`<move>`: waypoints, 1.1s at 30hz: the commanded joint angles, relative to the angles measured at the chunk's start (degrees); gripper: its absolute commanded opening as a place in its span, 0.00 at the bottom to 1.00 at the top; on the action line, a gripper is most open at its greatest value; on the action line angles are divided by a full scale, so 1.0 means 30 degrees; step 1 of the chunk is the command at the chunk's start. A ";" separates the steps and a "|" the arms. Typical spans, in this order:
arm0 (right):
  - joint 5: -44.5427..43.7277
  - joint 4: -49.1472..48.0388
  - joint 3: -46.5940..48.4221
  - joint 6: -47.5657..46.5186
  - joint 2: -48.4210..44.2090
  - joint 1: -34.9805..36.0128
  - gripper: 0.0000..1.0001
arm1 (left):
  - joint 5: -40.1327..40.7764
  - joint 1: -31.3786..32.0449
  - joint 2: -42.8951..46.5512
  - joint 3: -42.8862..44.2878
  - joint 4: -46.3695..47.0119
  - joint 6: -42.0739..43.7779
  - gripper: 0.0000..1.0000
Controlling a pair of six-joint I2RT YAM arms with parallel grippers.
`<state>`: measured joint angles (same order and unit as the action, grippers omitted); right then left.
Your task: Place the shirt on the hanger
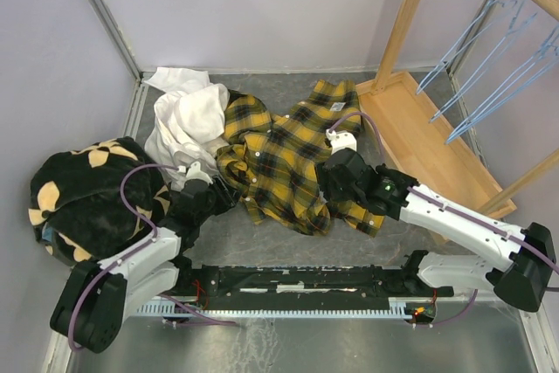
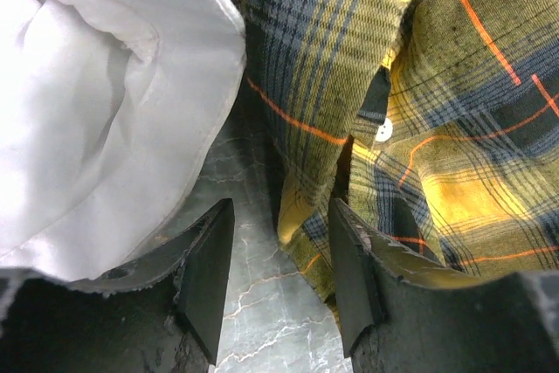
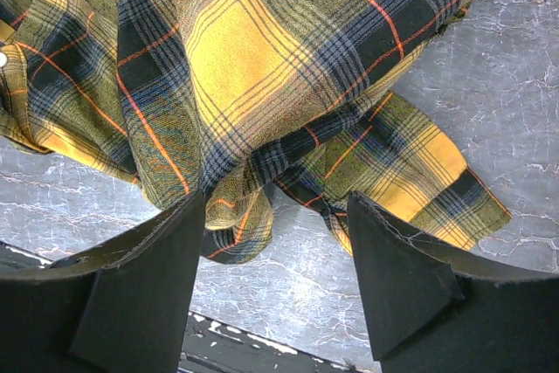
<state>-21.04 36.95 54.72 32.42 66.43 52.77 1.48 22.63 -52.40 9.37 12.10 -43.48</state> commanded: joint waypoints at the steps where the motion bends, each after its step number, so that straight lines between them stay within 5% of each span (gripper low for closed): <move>1: -0.0308 -0.0045 0.0259 0.0279 -0.0742 0.0007 0.73 | 0.0330 0.0093 -0.1243 0.0023 0.3336 -0.0014 0.53; 9: -0.0254 0.0100 0.0306 0.0516 -0.0683 0.0016 0.73 | -0.0525 0.0093 -0.4818 0.0537 0.6096 -0.0062 0.43; 14: -0.0265 0.0124 0.0309 0.0588 -0.0742 0.0009 0.73 | -0.0914 0.0102 -0.5400 0.1288 0.5646 0.0098 0.18; 19: -0.0827 0.0322 0.0225 0.0384 -0.1183 0.0015 0.74 | 0.0732 0.0101 -0.2364 0.3464 -0.0646 0.1371 0.03; 28: -0.1532 0.0300 0.0316 -0.0429 -0.1726 0.0016 0.74 | 0.6087 0.0147 -0.0939 1.3192 -1.4612 0.4634 0.03; 33: -0.1541 0.0070 -0.0024 -0.0433 -0.2233 0.0013 0.75 | 0.8320 0.0339 -0.1486 1.8564 -1.7829 0.7150 0.03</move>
<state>-23.83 38.22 54.72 31.81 62.19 52.77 17.32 23.24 -56.07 53.58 -28.40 -31.31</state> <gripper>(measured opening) 0.741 0.048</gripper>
